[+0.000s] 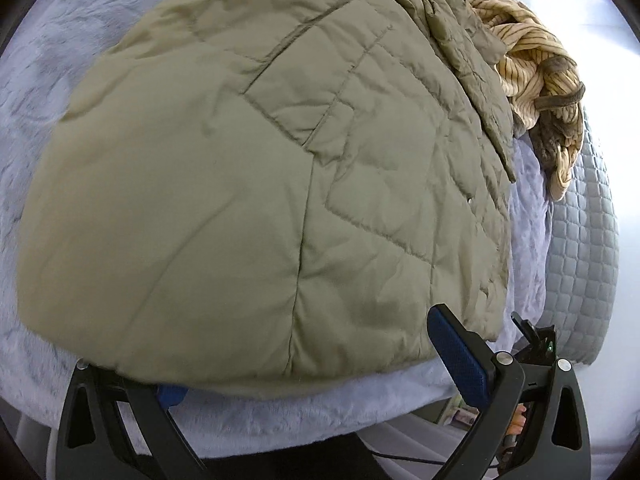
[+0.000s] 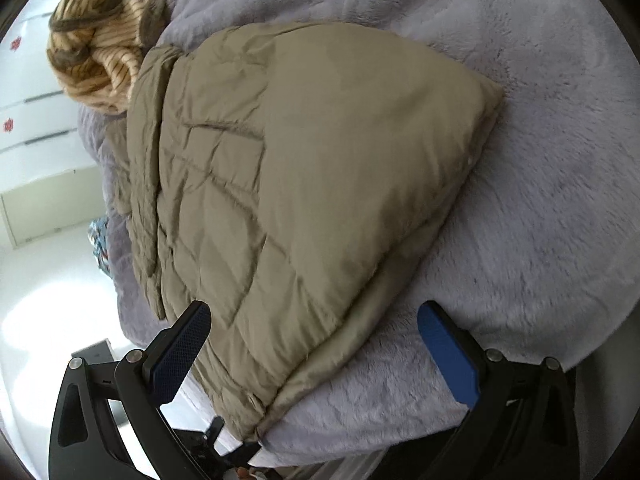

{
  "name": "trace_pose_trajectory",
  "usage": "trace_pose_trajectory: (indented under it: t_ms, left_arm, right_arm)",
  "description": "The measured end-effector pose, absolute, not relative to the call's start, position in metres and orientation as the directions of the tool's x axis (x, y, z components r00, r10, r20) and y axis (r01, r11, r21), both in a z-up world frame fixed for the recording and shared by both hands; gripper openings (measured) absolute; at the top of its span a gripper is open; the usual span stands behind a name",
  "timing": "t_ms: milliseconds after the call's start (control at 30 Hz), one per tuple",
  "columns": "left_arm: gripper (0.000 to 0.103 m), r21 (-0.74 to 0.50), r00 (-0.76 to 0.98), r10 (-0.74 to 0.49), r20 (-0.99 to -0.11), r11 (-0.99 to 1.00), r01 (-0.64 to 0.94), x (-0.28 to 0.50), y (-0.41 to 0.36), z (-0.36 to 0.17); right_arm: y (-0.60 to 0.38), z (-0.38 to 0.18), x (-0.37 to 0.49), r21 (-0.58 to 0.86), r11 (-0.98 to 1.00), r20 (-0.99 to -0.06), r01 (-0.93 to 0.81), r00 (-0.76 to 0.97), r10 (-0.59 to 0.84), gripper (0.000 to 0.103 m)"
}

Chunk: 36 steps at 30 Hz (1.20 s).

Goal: Fold large clothes
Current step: 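Grasp the jacket hem with both tools and lift it toward the collar, then carry the gripped hem over the jacket toward the collar with both tools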

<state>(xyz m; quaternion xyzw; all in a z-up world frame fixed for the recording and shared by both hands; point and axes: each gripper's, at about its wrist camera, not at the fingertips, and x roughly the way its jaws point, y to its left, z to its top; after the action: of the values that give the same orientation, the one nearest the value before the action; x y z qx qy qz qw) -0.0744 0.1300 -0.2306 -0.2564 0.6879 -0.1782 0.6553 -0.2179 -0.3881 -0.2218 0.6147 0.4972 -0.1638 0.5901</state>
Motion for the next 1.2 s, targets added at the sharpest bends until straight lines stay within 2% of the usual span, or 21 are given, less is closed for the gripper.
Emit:
trace_pose_trajectory:
  t_ms: [100,167,200,233,267,333,400,433,833,1033,1200]
  left_arm:
    - [0.101,-0.585,-0.005,-0.589,-0.808,0.803,-0.113,-0.072,0.129,-0.231]
    - [0.094,-0.589,0.003,-0.592,-0.806,0.801,-0.108,-0.072,0.129,-0.229]
    - [0.082,-0.587,0.002,-0.590,-0.807,0.803,-0.104,-0.072,0.129,-0.230]
    - [0.073,-0.583,-0.003,-0.586,-0.810,0.806,-0.099,-0.071,0.130,-0.230]
    - [0.068,-0.580,-0.007,-0.583,-0.813,0.809,-0.094,-0.071,0.131,-0.230]
    - [0.035,-0.588,-0.018,-0.591,-0.807,0.805,-0.081,-0.072,0.133,-0.231]
    - [0.022,-0.593,-0.020,-0.595,-0.803,0.803,-0.064,-0.072,0.135,-0.227]
    - [0.018,-0.598,-0.010,-0.600,-0.800,0.799,-0.052,-0.070,0.136,-0.221]
    - [0.018,-0.640,0.189,-0.634,-0.750,0.768,0.035,-0.039,0.132,-0.121]
    - [0.018,-0.653,0.317,-0.634,-0.705,0.755,0.058,0.005,0.116,-0.067]
    - [0.018,-0.636,0.439,-0.589,-0.678,0.770,0.050,0.048,0.101,-0.029]
  right_arm:
    - [-0.389,-0.220,-0.217,0.601,0.157,-0.763,0.783,0.505,0.403,0.103]
    - [-0.389,-0.219,-0.215,0.610,0.153,-0.757,0.778,0.515,0.401,0.098]
    - [-0.389,-0.219,-0.215,0.605,0.152,-0.760,0.781,0.511,0.401,0.084]
    - [-0.388,-0.220,-0.214,0.594,0.152,-0.766,0.790,0.499,0.404,0.062]
    - [-0.388,-0.224,-0.214,0.574,0.148,-0.776,0.806,0.477,0.412,0.054]
    - [-0.388,-0.230,-0.215,0.561,0.129,-0.775,0.818,0.464,0.430,0.029]
    - [-0.387,-0.230,-0.217,0.561,0.135,-0.776,0.817,0.462,0.430,0.014]
    - [-0.387,-0.227,-0.216,0.565,0.146,-0.777,0.812,0.463,0.427,0.012]
    - [-0.400,-0.155,-0.164,0.658,0.342,-0.740,0.671,0.493,0.457,0.007]
    - [-0.418,-0.102,-0.107,0.694,0.436,-0.719,0.573,0.519,0.462,0.007]
    - [-0.432,-0.062,-0.041,0.704,0.544,-0.707,0.457,0.522,0.477,0.007]
